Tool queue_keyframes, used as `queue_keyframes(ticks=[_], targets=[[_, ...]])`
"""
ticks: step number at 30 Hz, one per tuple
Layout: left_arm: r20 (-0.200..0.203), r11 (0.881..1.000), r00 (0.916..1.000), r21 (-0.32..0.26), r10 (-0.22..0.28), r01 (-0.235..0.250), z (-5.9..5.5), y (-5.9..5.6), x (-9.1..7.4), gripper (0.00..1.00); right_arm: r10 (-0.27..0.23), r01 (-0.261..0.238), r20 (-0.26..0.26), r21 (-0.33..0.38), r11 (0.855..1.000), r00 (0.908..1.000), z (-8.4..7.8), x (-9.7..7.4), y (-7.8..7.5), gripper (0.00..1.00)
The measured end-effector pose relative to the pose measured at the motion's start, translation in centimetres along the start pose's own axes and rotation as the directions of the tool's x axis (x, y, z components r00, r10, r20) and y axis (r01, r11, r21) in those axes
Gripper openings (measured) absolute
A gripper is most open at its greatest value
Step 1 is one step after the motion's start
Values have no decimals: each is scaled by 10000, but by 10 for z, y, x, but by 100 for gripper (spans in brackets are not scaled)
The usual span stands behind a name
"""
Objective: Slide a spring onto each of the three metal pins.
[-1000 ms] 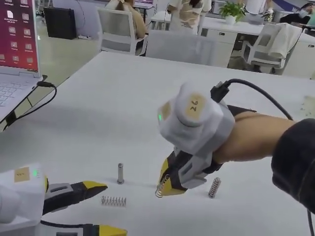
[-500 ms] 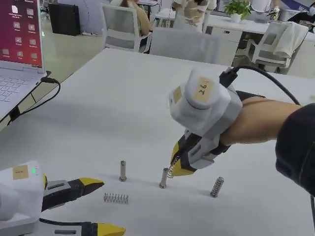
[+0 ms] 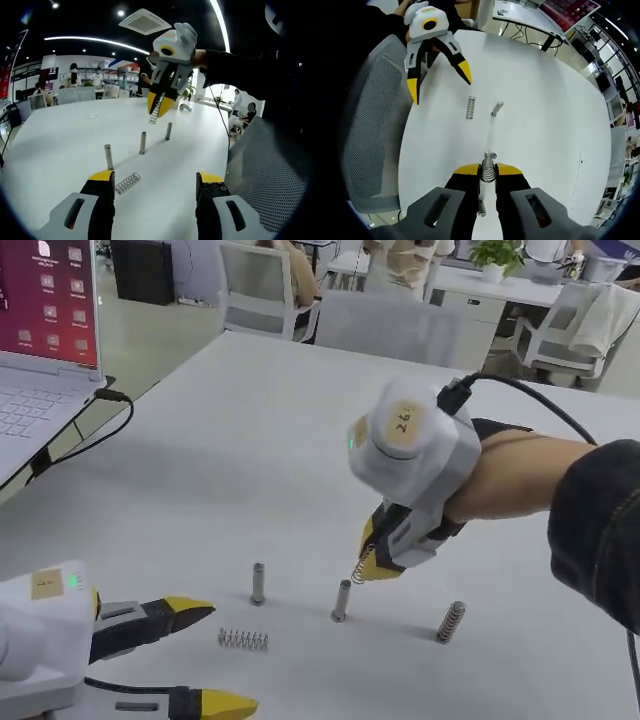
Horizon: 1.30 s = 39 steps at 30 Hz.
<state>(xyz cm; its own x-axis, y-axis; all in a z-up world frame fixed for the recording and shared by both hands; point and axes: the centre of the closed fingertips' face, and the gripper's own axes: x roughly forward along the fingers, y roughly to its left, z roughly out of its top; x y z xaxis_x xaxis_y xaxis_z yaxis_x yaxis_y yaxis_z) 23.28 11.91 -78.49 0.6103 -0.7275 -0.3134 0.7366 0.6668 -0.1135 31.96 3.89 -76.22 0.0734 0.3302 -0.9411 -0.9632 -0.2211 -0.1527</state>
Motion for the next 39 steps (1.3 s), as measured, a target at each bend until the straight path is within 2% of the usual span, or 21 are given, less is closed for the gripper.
queue_keyframes(ticks=[21, 39], targets=[[24, 9998, 10000, -203, 2, -2, -3, 1, -4, 61, 347, -348, -163, -64, 9994, 9993, 3, 20, -6, 9], [1, 9994, 10000, -331, -29, 29, -5, 2, -2, 60, 663, -665, -466, -28, 9978, 9967, -3, 39, -7, 9]])
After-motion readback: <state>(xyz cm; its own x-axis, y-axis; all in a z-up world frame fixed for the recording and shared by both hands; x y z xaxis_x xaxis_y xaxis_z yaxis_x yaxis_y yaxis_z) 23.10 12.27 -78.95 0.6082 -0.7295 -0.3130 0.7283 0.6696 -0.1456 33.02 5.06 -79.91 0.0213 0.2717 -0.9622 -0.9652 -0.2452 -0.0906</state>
